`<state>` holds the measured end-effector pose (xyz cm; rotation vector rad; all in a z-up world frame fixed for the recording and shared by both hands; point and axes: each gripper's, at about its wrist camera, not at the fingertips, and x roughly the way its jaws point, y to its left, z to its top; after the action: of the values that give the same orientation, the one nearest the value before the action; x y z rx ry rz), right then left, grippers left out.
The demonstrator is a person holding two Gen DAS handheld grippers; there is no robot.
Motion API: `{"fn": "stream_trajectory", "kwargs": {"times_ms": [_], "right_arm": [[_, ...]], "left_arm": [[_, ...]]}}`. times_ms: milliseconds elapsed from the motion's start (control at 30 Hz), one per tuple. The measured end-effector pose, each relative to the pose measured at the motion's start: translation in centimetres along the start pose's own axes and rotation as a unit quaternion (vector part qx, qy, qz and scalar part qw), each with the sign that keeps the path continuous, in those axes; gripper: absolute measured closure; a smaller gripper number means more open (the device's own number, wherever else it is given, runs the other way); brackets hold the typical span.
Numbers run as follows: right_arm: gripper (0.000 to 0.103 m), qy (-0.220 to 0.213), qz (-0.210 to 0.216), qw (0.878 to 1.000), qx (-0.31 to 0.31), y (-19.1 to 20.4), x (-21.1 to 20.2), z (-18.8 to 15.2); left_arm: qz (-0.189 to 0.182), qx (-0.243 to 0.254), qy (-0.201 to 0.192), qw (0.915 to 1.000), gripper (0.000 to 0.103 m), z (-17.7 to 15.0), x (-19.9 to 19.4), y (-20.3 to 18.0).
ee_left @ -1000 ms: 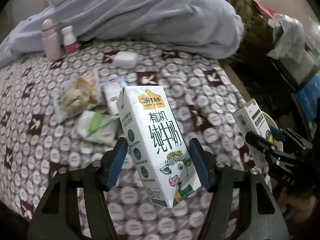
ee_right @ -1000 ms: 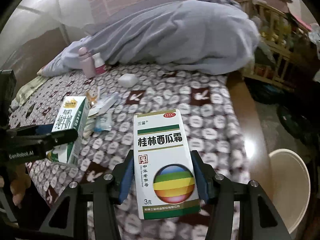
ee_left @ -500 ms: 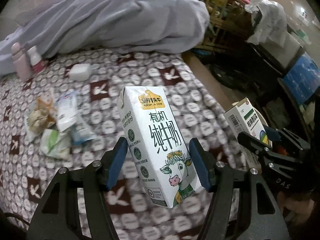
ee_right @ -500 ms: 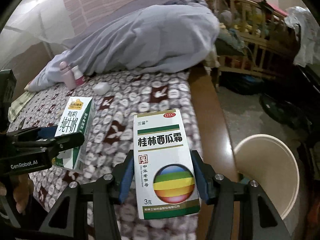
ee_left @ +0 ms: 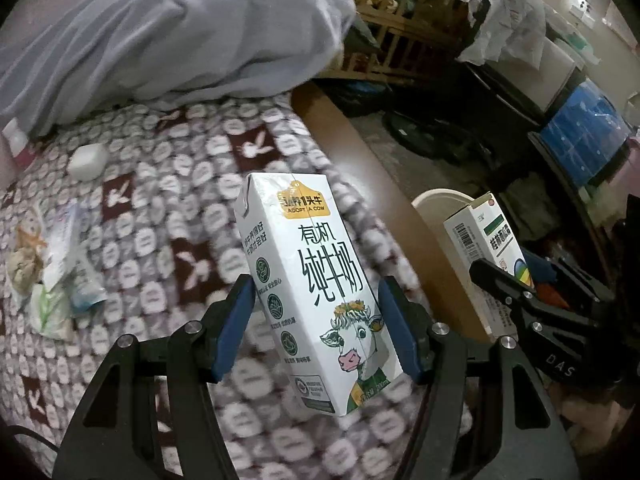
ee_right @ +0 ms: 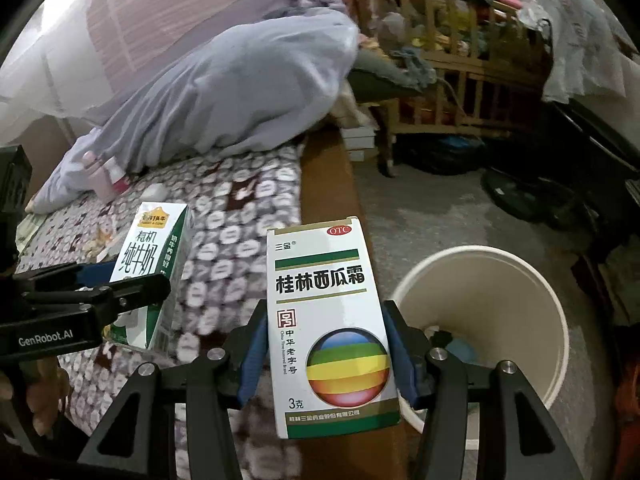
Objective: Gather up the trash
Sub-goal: 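Carry the milk carton and medicine box over the white bucket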
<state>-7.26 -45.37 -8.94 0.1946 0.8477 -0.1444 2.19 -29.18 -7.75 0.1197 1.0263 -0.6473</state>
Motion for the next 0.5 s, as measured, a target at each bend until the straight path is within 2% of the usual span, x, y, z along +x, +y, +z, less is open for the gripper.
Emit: {"fn": "stream_trajectory", "kwargs": {"times_ms": [500], "right_arm": [[0.051,0.009,-0.052,0.996,0.070,-8.2,-1.0,-1.4]], "left_arm": [[-0.059,0.036,0.018,0.9975,0.041,2.1,3.4,-7.2]]}}
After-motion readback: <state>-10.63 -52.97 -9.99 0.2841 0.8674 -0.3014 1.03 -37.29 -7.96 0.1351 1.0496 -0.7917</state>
